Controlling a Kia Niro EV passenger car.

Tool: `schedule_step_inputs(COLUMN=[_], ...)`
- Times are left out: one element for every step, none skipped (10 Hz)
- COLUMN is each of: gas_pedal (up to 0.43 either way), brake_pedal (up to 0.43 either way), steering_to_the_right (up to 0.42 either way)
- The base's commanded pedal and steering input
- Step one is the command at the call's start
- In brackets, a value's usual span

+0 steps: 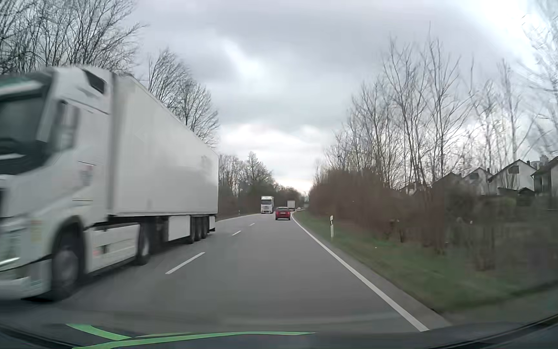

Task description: Follow the waypoints while adhering to traffic rules and regulations

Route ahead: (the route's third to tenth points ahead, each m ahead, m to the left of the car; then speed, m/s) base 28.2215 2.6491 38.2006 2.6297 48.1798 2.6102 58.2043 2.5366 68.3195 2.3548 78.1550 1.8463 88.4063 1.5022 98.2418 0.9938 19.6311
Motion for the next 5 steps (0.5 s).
schedule_step_inputs(gas_pedal=[0.150, 0.150, 0.150, 0.150, 0.150], brake_pedal=[0.000, 0.000, 0.000, 0.000, 0.000], steering_to_the_right=[0.003, 0.003, 0.003, 0.003, 0.002])
